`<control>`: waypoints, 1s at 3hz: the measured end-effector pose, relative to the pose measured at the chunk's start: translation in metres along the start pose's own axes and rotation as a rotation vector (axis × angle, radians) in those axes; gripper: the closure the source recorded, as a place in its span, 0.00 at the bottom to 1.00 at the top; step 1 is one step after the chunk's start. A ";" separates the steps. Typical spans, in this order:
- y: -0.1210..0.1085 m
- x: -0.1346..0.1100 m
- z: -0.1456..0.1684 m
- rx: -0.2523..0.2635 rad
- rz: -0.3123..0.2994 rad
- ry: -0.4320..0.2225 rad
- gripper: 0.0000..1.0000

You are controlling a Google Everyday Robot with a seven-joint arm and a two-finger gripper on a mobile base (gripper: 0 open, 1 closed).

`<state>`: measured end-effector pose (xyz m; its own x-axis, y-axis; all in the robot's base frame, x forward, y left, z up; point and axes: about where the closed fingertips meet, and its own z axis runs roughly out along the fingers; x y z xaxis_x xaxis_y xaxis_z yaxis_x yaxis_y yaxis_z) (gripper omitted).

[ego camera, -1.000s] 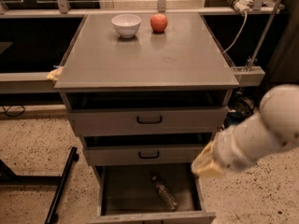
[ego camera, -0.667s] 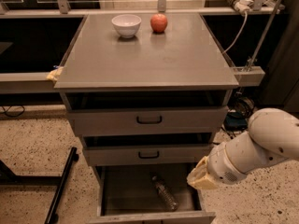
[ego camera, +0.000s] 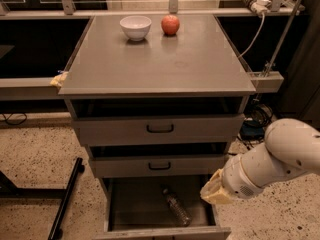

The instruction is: Pick water bottle from bottom drawer and place on counter

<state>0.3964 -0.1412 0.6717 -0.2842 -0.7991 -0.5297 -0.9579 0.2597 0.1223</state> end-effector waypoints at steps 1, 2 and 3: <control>-0.052 0.021 0.036 0.066 -0.087 -0.063 1.00; -0.114 0.034 0.073 0.121 -0.178 -0.167 1.00; -0.142 0.075 0.128 0.086 -0.158 -0.227 1.00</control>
Offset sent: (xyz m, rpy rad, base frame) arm 0.1520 -0.0168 -0.2682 0.3686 -0.1812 0.0907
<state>0.5158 -0.1688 0.5074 -0.1061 -0.6941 -0.7120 -0.9801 0.1939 -0.0430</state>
